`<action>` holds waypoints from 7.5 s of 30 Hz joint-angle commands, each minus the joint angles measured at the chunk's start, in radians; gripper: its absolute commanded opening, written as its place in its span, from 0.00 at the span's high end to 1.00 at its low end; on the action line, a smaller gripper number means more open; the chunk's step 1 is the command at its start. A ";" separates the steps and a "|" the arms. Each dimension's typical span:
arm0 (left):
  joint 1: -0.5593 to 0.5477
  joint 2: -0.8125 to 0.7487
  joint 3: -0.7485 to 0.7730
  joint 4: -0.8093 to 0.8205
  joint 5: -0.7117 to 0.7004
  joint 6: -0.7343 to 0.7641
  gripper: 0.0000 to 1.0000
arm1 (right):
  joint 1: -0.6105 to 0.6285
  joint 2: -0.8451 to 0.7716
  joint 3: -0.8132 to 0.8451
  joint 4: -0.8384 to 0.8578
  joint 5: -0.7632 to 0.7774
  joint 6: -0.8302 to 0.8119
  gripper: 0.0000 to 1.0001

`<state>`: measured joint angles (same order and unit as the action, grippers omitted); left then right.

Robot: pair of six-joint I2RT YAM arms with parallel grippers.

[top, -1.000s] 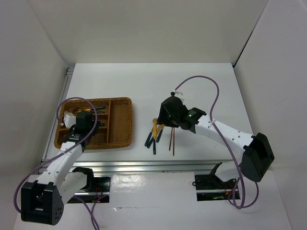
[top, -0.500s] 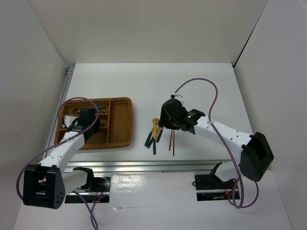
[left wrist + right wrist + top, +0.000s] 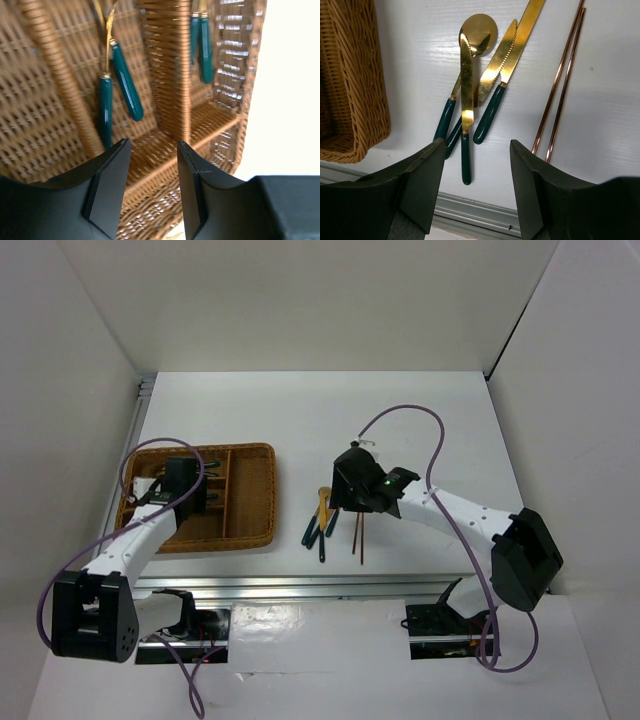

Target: Sort the eating utensils into containers

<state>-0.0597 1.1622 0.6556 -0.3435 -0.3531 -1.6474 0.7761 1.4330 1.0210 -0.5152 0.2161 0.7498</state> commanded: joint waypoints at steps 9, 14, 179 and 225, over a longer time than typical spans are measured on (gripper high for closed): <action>0.008 -0.042 0.136 0.219 0.399 0.564 0.43 | -0.005 0.139 0.096 0.031 -0.063 -0.055 0.41; 0.008 0.011 0.165 0.219 0.641 0.793 0.44 | -0.005 0.172 0.096 0.050 -0.121 -0.055 0.45; -0.308 -0.297 0.010 -0.531 -0.328 -0.311 0.71 | -0.041 0.069 0.082 0.158 -0.149 -0.188 0.46; -0.308 -0.179 0.128 0.017 -0.027 0.804 0.36 | 0.086 0.274 0.051 0.041 -0.184 0.025 0.59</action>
<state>-0.3710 1.0122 0.7959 -0.3630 -0.3870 -0.8806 0.8341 1.6936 1.0309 -0.4587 0.0120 0.7441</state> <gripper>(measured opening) 0.640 0.411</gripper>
